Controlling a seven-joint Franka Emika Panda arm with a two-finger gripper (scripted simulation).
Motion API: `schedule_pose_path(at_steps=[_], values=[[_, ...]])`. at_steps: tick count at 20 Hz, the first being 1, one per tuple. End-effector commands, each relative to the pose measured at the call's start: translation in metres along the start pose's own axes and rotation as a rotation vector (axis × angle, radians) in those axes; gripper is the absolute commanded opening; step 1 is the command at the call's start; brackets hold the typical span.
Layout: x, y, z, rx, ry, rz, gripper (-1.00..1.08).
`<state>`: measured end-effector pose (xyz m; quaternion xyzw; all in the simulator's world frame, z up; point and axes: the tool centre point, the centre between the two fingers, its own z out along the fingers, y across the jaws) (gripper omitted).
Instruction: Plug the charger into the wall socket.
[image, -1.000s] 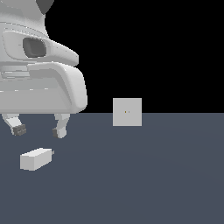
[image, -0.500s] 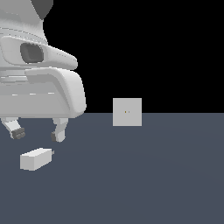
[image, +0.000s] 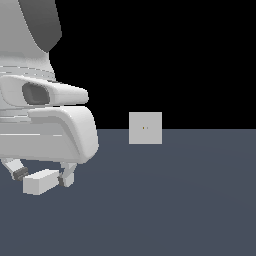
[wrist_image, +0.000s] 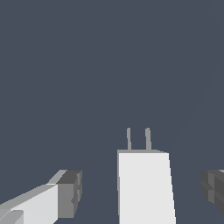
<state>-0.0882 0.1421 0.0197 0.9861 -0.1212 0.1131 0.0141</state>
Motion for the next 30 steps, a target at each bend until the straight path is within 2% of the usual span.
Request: schedule_pose_path(at_steps=[1,4,5,19,30], values=[[-0.001,0.0,0.006,0.0,0.001,0.001,1.0],[-0.001,0.0,0.008,0.0,0.001,0.001,1.0],[-0.001,0.0,0.008,0.0,0.001,0.001,-1.0],[0.001,0.003,0.007,0.001,0.002,-0.002,-1.0],[0.027,0.035,-0.003,0.011,0.004,-0.048,-1.0]])
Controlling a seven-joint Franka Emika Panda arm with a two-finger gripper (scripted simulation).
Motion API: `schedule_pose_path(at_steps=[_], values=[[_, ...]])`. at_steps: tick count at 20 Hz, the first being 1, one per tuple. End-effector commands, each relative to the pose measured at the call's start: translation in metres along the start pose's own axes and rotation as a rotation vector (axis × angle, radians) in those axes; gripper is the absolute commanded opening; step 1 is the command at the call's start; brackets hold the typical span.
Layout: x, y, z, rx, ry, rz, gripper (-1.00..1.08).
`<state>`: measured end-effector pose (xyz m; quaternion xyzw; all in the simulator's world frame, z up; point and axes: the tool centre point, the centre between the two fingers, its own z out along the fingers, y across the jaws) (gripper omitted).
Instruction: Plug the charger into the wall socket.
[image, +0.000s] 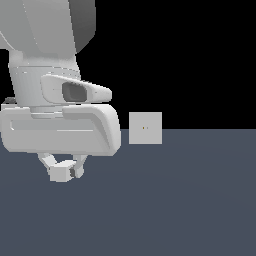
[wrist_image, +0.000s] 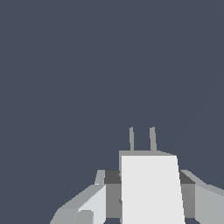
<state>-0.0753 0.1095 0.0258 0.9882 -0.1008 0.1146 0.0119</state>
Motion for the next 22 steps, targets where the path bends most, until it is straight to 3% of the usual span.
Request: schedule_pose_path(at_steps=[1,22], values=[[0.009,0.011,-0.004,0.003,0.001,-0.014,-1.0],[0.106,0.116,-0.036,0.042,0.001,-0.172,-1.0]])
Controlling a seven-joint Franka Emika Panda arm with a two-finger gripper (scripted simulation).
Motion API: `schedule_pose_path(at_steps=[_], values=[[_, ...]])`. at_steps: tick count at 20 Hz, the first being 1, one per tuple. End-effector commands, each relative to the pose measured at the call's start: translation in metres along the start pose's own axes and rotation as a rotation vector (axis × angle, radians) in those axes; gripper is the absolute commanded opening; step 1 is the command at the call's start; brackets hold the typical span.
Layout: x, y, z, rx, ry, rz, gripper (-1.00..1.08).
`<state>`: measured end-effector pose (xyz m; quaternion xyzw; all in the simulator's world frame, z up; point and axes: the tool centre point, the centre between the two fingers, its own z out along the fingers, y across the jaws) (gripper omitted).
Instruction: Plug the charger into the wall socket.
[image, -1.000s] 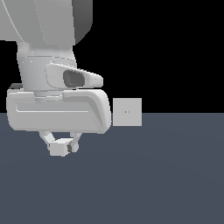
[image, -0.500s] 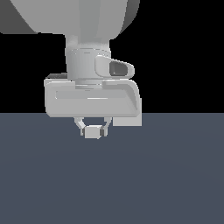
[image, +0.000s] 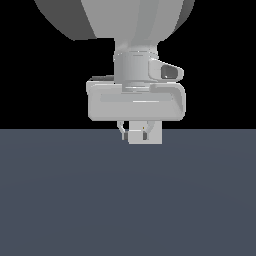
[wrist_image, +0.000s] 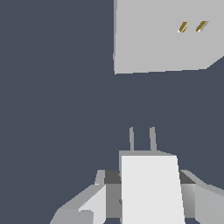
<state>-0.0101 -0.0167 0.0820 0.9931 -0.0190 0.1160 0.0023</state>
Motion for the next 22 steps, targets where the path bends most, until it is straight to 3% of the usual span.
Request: schedule_pose_path(at_steps=[1,10,22], values=[[0.009,0.011,-0.004,0.005,0.0,-0.018,-1.0],[0.031,0.035,-0.01,0.014,-0.002,-0.054,-1.0],[0.034,0.037,-0.011,0.014,-0.003,-0.058,-1.0]])
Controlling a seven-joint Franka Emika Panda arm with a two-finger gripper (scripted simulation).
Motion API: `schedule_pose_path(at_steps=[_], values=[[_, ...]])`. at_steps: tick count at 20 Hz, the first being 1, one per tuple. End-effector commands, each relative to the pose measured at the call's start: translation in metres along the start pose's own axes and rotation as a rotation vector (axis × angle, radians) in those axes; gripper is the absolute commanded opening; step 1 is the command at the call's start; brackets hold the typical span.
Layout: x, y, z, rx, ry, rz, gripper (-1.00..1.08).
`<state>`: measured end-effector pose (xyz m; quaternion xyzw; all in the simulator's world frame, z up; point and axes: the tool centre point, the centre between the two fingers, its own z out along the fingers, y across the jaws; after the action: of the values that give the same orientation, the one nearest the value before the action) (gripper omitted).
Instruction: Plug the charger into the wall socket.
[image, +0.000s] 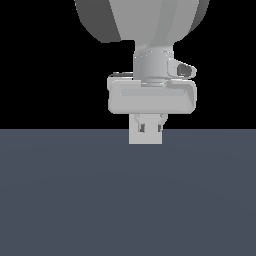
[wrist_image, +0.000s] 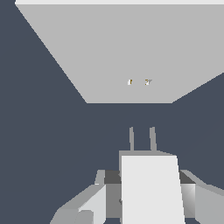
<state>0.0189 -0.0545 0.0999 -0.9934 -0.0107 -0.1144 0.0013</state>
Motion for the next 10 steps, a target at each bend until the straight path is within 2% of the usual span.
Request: schedule_pose_path(at_steps=[1,10], values=[[0.0,0.0,0.0,0.0,0.0,0.0,-1.0],[0.018,0.0,0.004,0.0,0.0,0.0,-1.0]])
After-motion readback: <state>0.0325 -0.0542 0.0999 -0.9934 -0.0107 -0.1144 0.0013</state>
